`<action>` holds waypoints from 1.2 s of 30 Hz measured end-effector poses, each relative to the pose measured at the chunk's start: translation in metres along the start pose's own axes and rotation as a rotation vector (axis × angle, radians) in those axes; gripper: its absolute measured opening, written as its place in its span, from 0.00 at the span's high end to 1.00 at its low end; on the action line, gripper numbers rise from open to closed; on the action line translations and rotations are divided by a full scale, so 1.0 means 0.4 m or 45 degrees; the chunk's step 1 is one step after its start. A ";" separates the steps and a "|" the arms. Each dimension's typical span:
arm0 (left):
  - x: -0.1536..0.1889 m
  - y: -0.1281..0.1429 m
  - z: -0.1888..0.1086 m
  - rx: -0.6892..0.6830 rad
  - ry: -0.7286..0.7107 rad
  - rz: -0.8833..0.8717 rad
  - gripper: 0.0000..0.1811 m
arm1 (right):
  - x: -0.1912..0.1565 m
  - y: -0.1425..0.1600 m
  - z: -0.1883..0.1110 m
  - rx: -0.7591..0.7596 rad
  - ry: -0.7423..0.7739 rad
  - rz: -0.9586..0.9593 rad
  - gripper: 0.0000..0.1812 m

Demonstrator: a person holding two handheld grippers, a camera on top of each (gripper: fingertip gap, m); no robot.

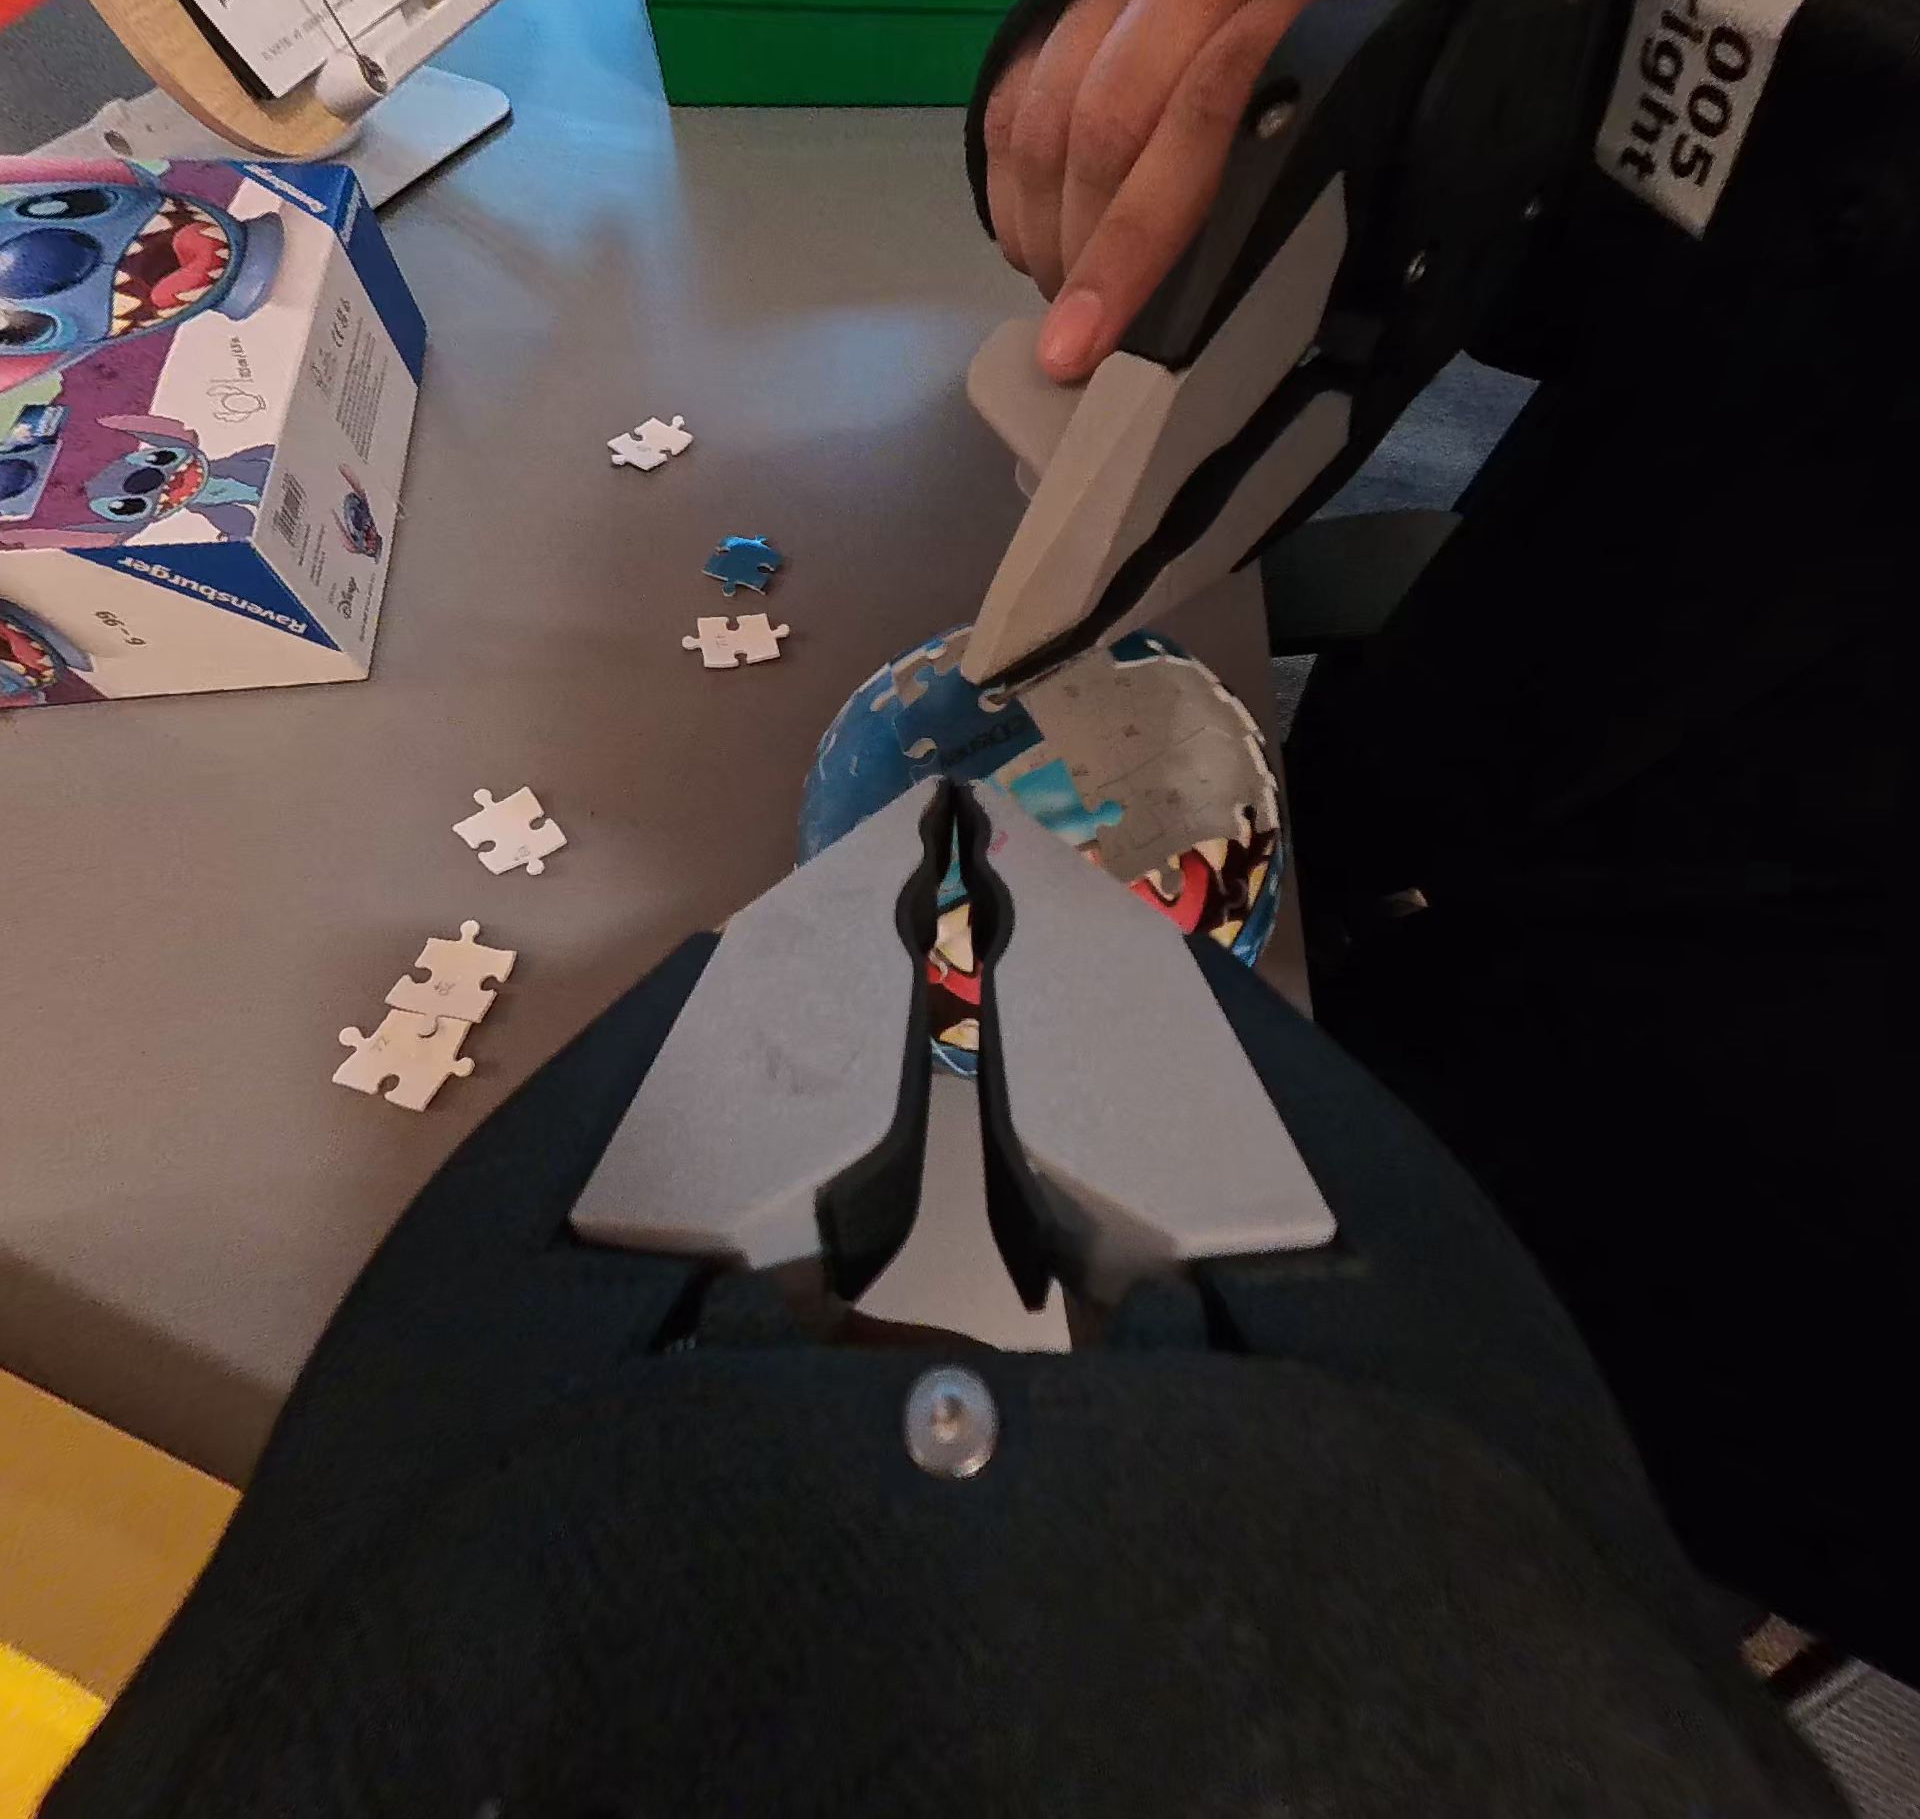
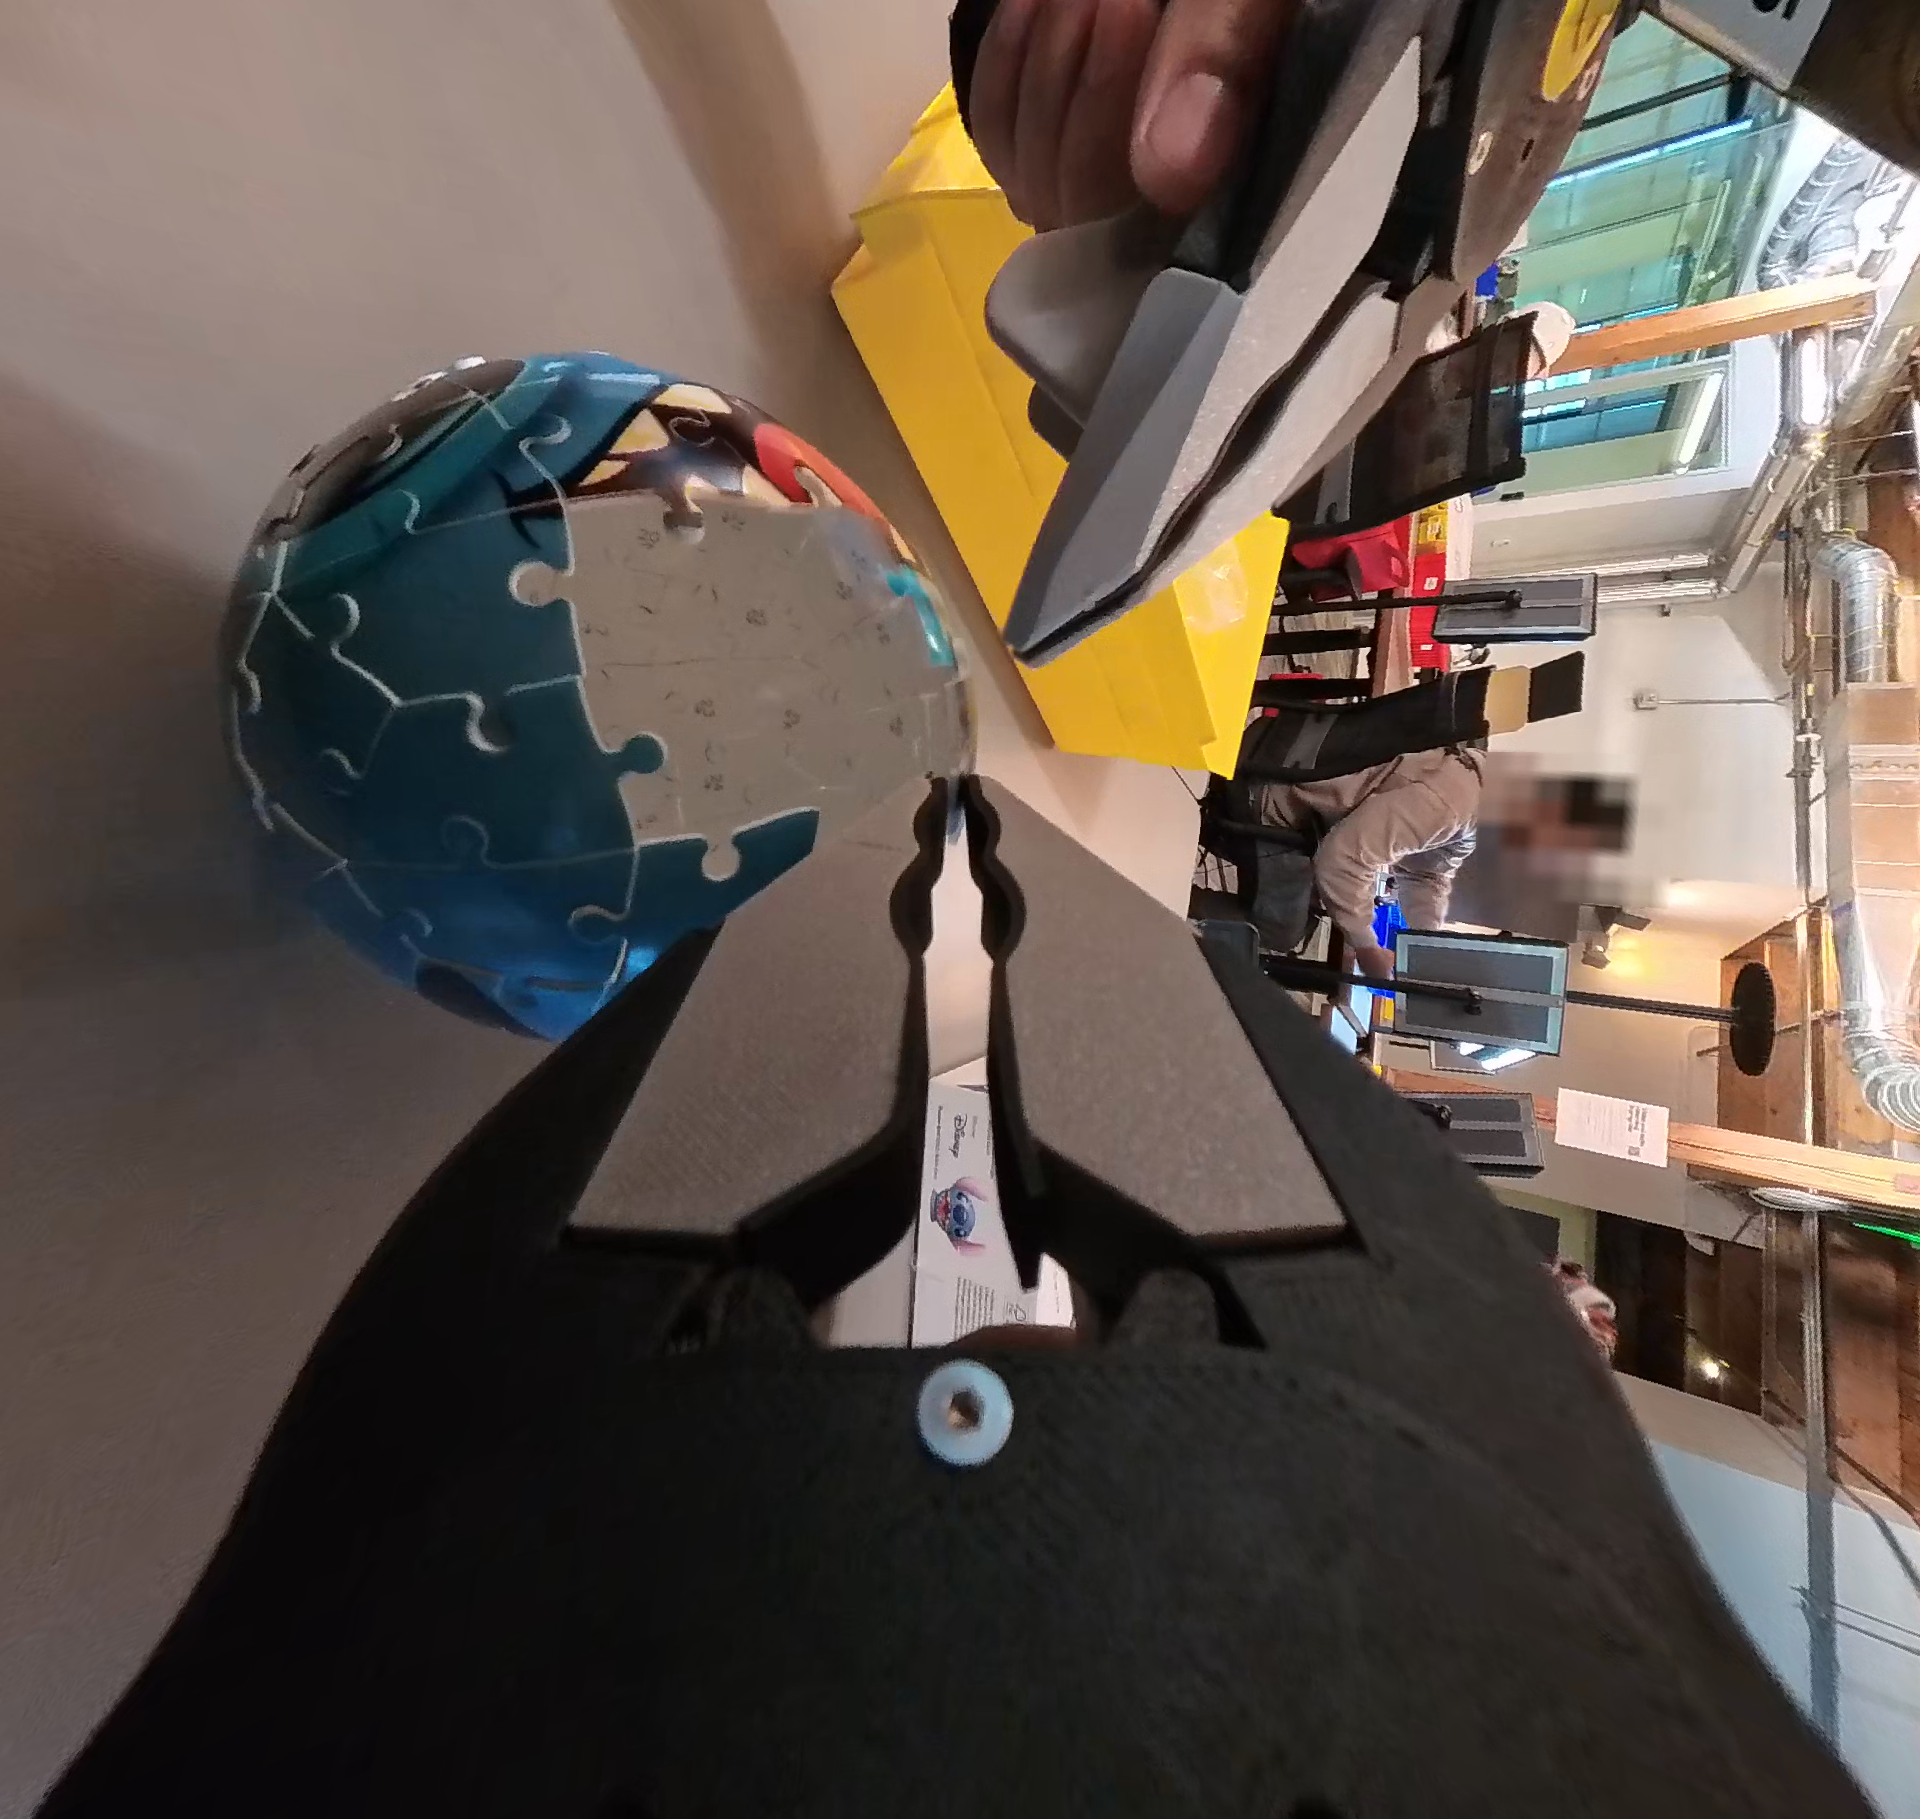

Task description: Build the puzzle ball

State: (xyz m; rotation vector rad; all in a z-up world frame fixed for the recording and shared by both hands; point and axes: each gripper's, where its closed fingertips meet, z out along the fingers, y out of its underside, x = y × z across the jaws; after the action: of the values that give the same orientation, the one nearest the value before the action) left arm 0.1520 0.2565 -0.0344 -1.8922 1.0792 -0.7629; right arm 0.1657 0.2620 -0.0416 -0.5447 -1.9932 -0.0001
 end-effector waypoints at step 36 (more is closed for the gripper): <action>0.051 0.007 0.011 -0.031 -0.131 0.037 0.87 | -0.001 -0.002 -0.002 0.034 0.025 -0.014 1.00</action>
State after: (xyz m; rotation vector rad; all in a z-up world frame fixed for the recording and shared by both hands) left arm 0.1635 0.2390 -0.0368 -1.9102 1.0537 -0.6314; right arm 0.1662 0.2609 -0.0413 -0.5145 -1.9741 0.0145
